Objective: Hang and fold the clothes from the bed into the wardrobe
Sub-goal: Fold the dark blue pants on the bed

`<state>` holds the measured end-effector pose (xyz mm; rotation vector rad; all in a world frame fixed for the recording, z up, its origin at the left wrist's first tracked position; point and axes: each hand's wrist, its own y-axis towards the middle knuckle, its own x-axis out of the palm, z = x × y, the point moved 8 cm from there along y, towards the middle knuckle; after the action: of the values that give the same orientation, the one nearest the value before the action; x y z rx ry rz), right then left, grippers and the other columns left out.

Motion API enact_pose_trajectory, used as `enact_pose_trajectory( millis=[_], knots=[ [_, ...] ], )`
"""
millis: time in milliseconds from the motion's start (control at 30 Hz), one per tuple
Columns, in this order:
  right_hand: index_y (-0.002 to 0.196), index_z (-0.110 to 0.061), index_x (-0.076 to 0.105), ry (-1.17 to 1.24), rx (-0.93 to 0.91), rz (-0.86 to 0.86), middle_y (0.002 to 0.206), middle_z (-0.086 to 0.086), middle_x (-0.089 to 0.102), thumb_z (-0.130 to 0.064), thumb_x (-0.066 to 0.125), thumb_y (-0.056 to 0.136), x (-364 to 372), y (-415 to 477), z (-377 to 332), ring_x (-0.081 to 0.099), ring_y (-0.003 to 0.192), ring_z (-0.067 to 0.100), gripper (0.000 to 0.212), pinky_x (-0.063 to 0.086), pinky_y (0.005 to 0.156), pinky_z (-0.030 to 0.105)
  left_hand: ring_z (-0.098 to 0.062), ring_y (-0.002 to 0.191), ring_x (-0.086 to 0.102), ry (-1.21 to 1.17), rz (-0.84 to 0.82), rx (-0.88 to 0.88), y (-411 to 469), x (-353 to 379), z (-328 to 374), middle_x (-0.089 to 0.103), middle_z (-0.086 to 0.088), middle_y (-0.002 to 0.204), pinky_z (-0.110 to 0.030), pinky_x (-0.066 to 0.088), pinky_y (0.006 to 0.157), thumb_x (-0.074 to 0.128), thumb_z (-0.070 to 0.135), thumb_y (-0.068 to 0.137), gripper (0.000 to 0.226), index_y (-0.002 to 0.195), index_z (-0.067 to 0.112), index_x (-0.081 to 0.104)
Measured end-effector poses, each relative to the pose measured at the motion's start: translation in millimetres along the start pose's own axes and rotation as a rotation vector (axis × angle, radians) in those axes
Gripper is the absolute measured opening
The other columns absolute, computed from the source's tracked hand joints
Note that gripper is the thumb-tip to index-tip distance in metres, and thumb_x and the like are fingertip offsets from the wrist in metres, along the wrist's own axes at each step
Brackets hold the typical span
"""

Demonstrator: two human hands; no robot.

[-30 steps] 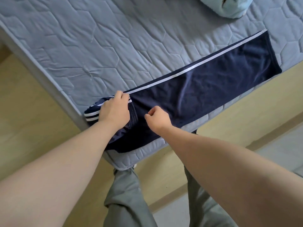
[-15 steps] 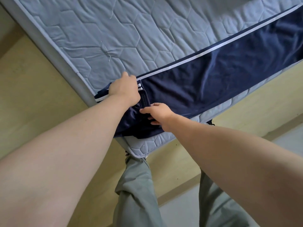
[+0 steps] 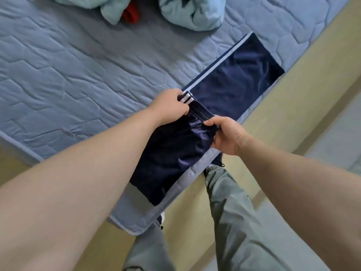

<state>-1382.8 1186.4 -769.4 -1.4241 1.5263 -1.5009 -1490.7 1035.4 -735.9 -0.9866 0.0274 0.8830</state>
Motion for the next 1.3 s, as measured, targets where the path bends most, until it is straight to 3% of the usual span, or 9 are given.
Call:
enact_pose_trajectory(
  millis=[133, 300, 400, 600, 700, 767, 933, 1200, 1300],
  knots=[
    [0.108, -0.016, 0.067, -0.023, -0.137, 0.079, 0.112, 0.007, 0.072, -0.005, 0.065, 0.082, -70, 3, -77, 0.070, 0.090, 0.020, 0.028, 0.059, 0.077, 0.034, -0.016, 0.072, 0.051, -0.013, -0.054, 0.044, 67, 22, 78, 0.058, 0.004, 0.076, -0.029, 0.041, 0.064, 0.069, 0.009, 0.074, 0.014, 0.079, 0.016, 0.059],
    [0.110, -0.018, 0.065, -0.167, -0.326, 0.370, 0.107, 0.006, 0.073, -0.015, 0.081, 0.076, -145, 5, -161, 0.072, 0.094, 0.023, 0.037, 0.060, 0.078, 0.042, -0.022, 0.085, 0.056, 0.185, -0.016, 0.082, 143, 37, 164, 0.063, -0.007, 0.095, -0.029, 0.043, 0.070, 0.061, -0.003, 0.077, 0.028, 0.105, 0.001, 0.063],
    [0.103, -0.023, 0.062, -0.239, -0.475, 0.482, 0.096, -0.002, 0.070, -0.018, 0.080, 0.077, -167, 9, -205, 0.072, 0.086, 0.019, 0.032, 0.060, 0.070, 0.035, -0.024, 0.086, 0.054, 0.273, 0.048, 0.101, 177, 41, 200, 0.062, -0.007, 0.092, -0.033, 0.042, 0.074, 0.058, 0.003, 0.083, 0.012, 0.094, 0.007, 0.063],
    [0.116, -0.023, 0.055, -0.560, -0.537, 0.651, 0.103, -0.006, 0.063, -0.031, 0.068, 0.086, -193, 23, -255, 0.064, 0.097, 0.019, 0.034, 0.055, 0.084, 0.036, -0.027, 0.102, 0.061, 0.342, 0.116, 0.094, 217, 46, 229, 0.069, -0.005, 0.106, -0.037, 0.049, 0.090, 0.056, 0.009, 0.083, 0.027, 0.108, 0.014, 0.063],
    [0.126, -0.022, 0.052, -0.830, -0.464, 0.695, 0.119, 0.002, 0.059, -0.040, 0.064, 0.088, -199, 33, -265, 0.057, 0.111, 0.025, 0.044, 0.049, 0.090, 0.038, -0.030, 0.112, 0.057, 0.531, 0.128, 0.120, 232, 50, 232, 0.062, -0.008, 0.121, -0.033, 0.044, 0.088, 0.059, 0.011, 0.083, 0.034, 0.117, 0.015, 0.059],
    [0.132, -0.023, 0.050, -1.023, -0.402, 0.758, 0.131, 0.007, 0.049, -0.048, 0.062, 0.088, -202, 37, -270, 0.047, 0.124, 0.029, 0.052, 0.042, 0.100, 0.042, -0.032, 0.124, 0.049, 0.644, 0.122, 0.166, 238, 53, 236, 0.052, -0.011, 0.134, -0.041, 0.043, 0.101, 0.063, 0.013, 0.082, 0.051, 0.131, 0.017, 0.051],
    [0.125, -0.023, 0.049, -0.967, -0.299, 0.606, 0.123, 0.006, 0.055, -0.036, 0.061, 0.079, -200, 47, -273, 0.055, 0.113, 0.032, 0.049, 0.046, 0.098, 0.047, -0.035, 0.125, 0.043, 0.925, -0.035, 0.370, 241, 75, 257, 0.045, -0.010, 0.135, -0.050, 0.041, 0.104, 0.060, 0.011, 0.080, 0.062, 0.138, 0.025, 0.045],
    [0.122, -0.012, 0.045, -1.174, -0.216, 0.436, 0.125, 0.014, 0.051, -0.039, 0.059, 0.084, -178, 58, -254, 0.054, 0.110, 0.035, 0.048, 0.044, 0.078, 0.037, -0.034, 0.126, 0.040, 1.257, -0.237, 0.185, 240, 96, 246, 0.040, -0.014, 0.131, -0.044, 0.040, 0.099, 0.059, 0.024, 0.084, 0.051, 0.132, 0.010, 0.046],
    [0.123, -0.017, 0.041, -1.122, -0.229, 0.438, 0.124, 0.010, 0.052, -0.040, 0.060, 0.082, -179, 56, -251, 0.053, 0.113, 0.033, 0.051, 0.047, 0.089, 0.041, -0.035, 0.130, 0.036, 1.283, -0.240, 0.204, 238, 97, 241, 0.042, -0.013, 0.136, -0.047, 0.034, 0.105, 0.057, 0.028, 0.085, 0.051, 0.131, 0.015, 0.041]
  ],
)
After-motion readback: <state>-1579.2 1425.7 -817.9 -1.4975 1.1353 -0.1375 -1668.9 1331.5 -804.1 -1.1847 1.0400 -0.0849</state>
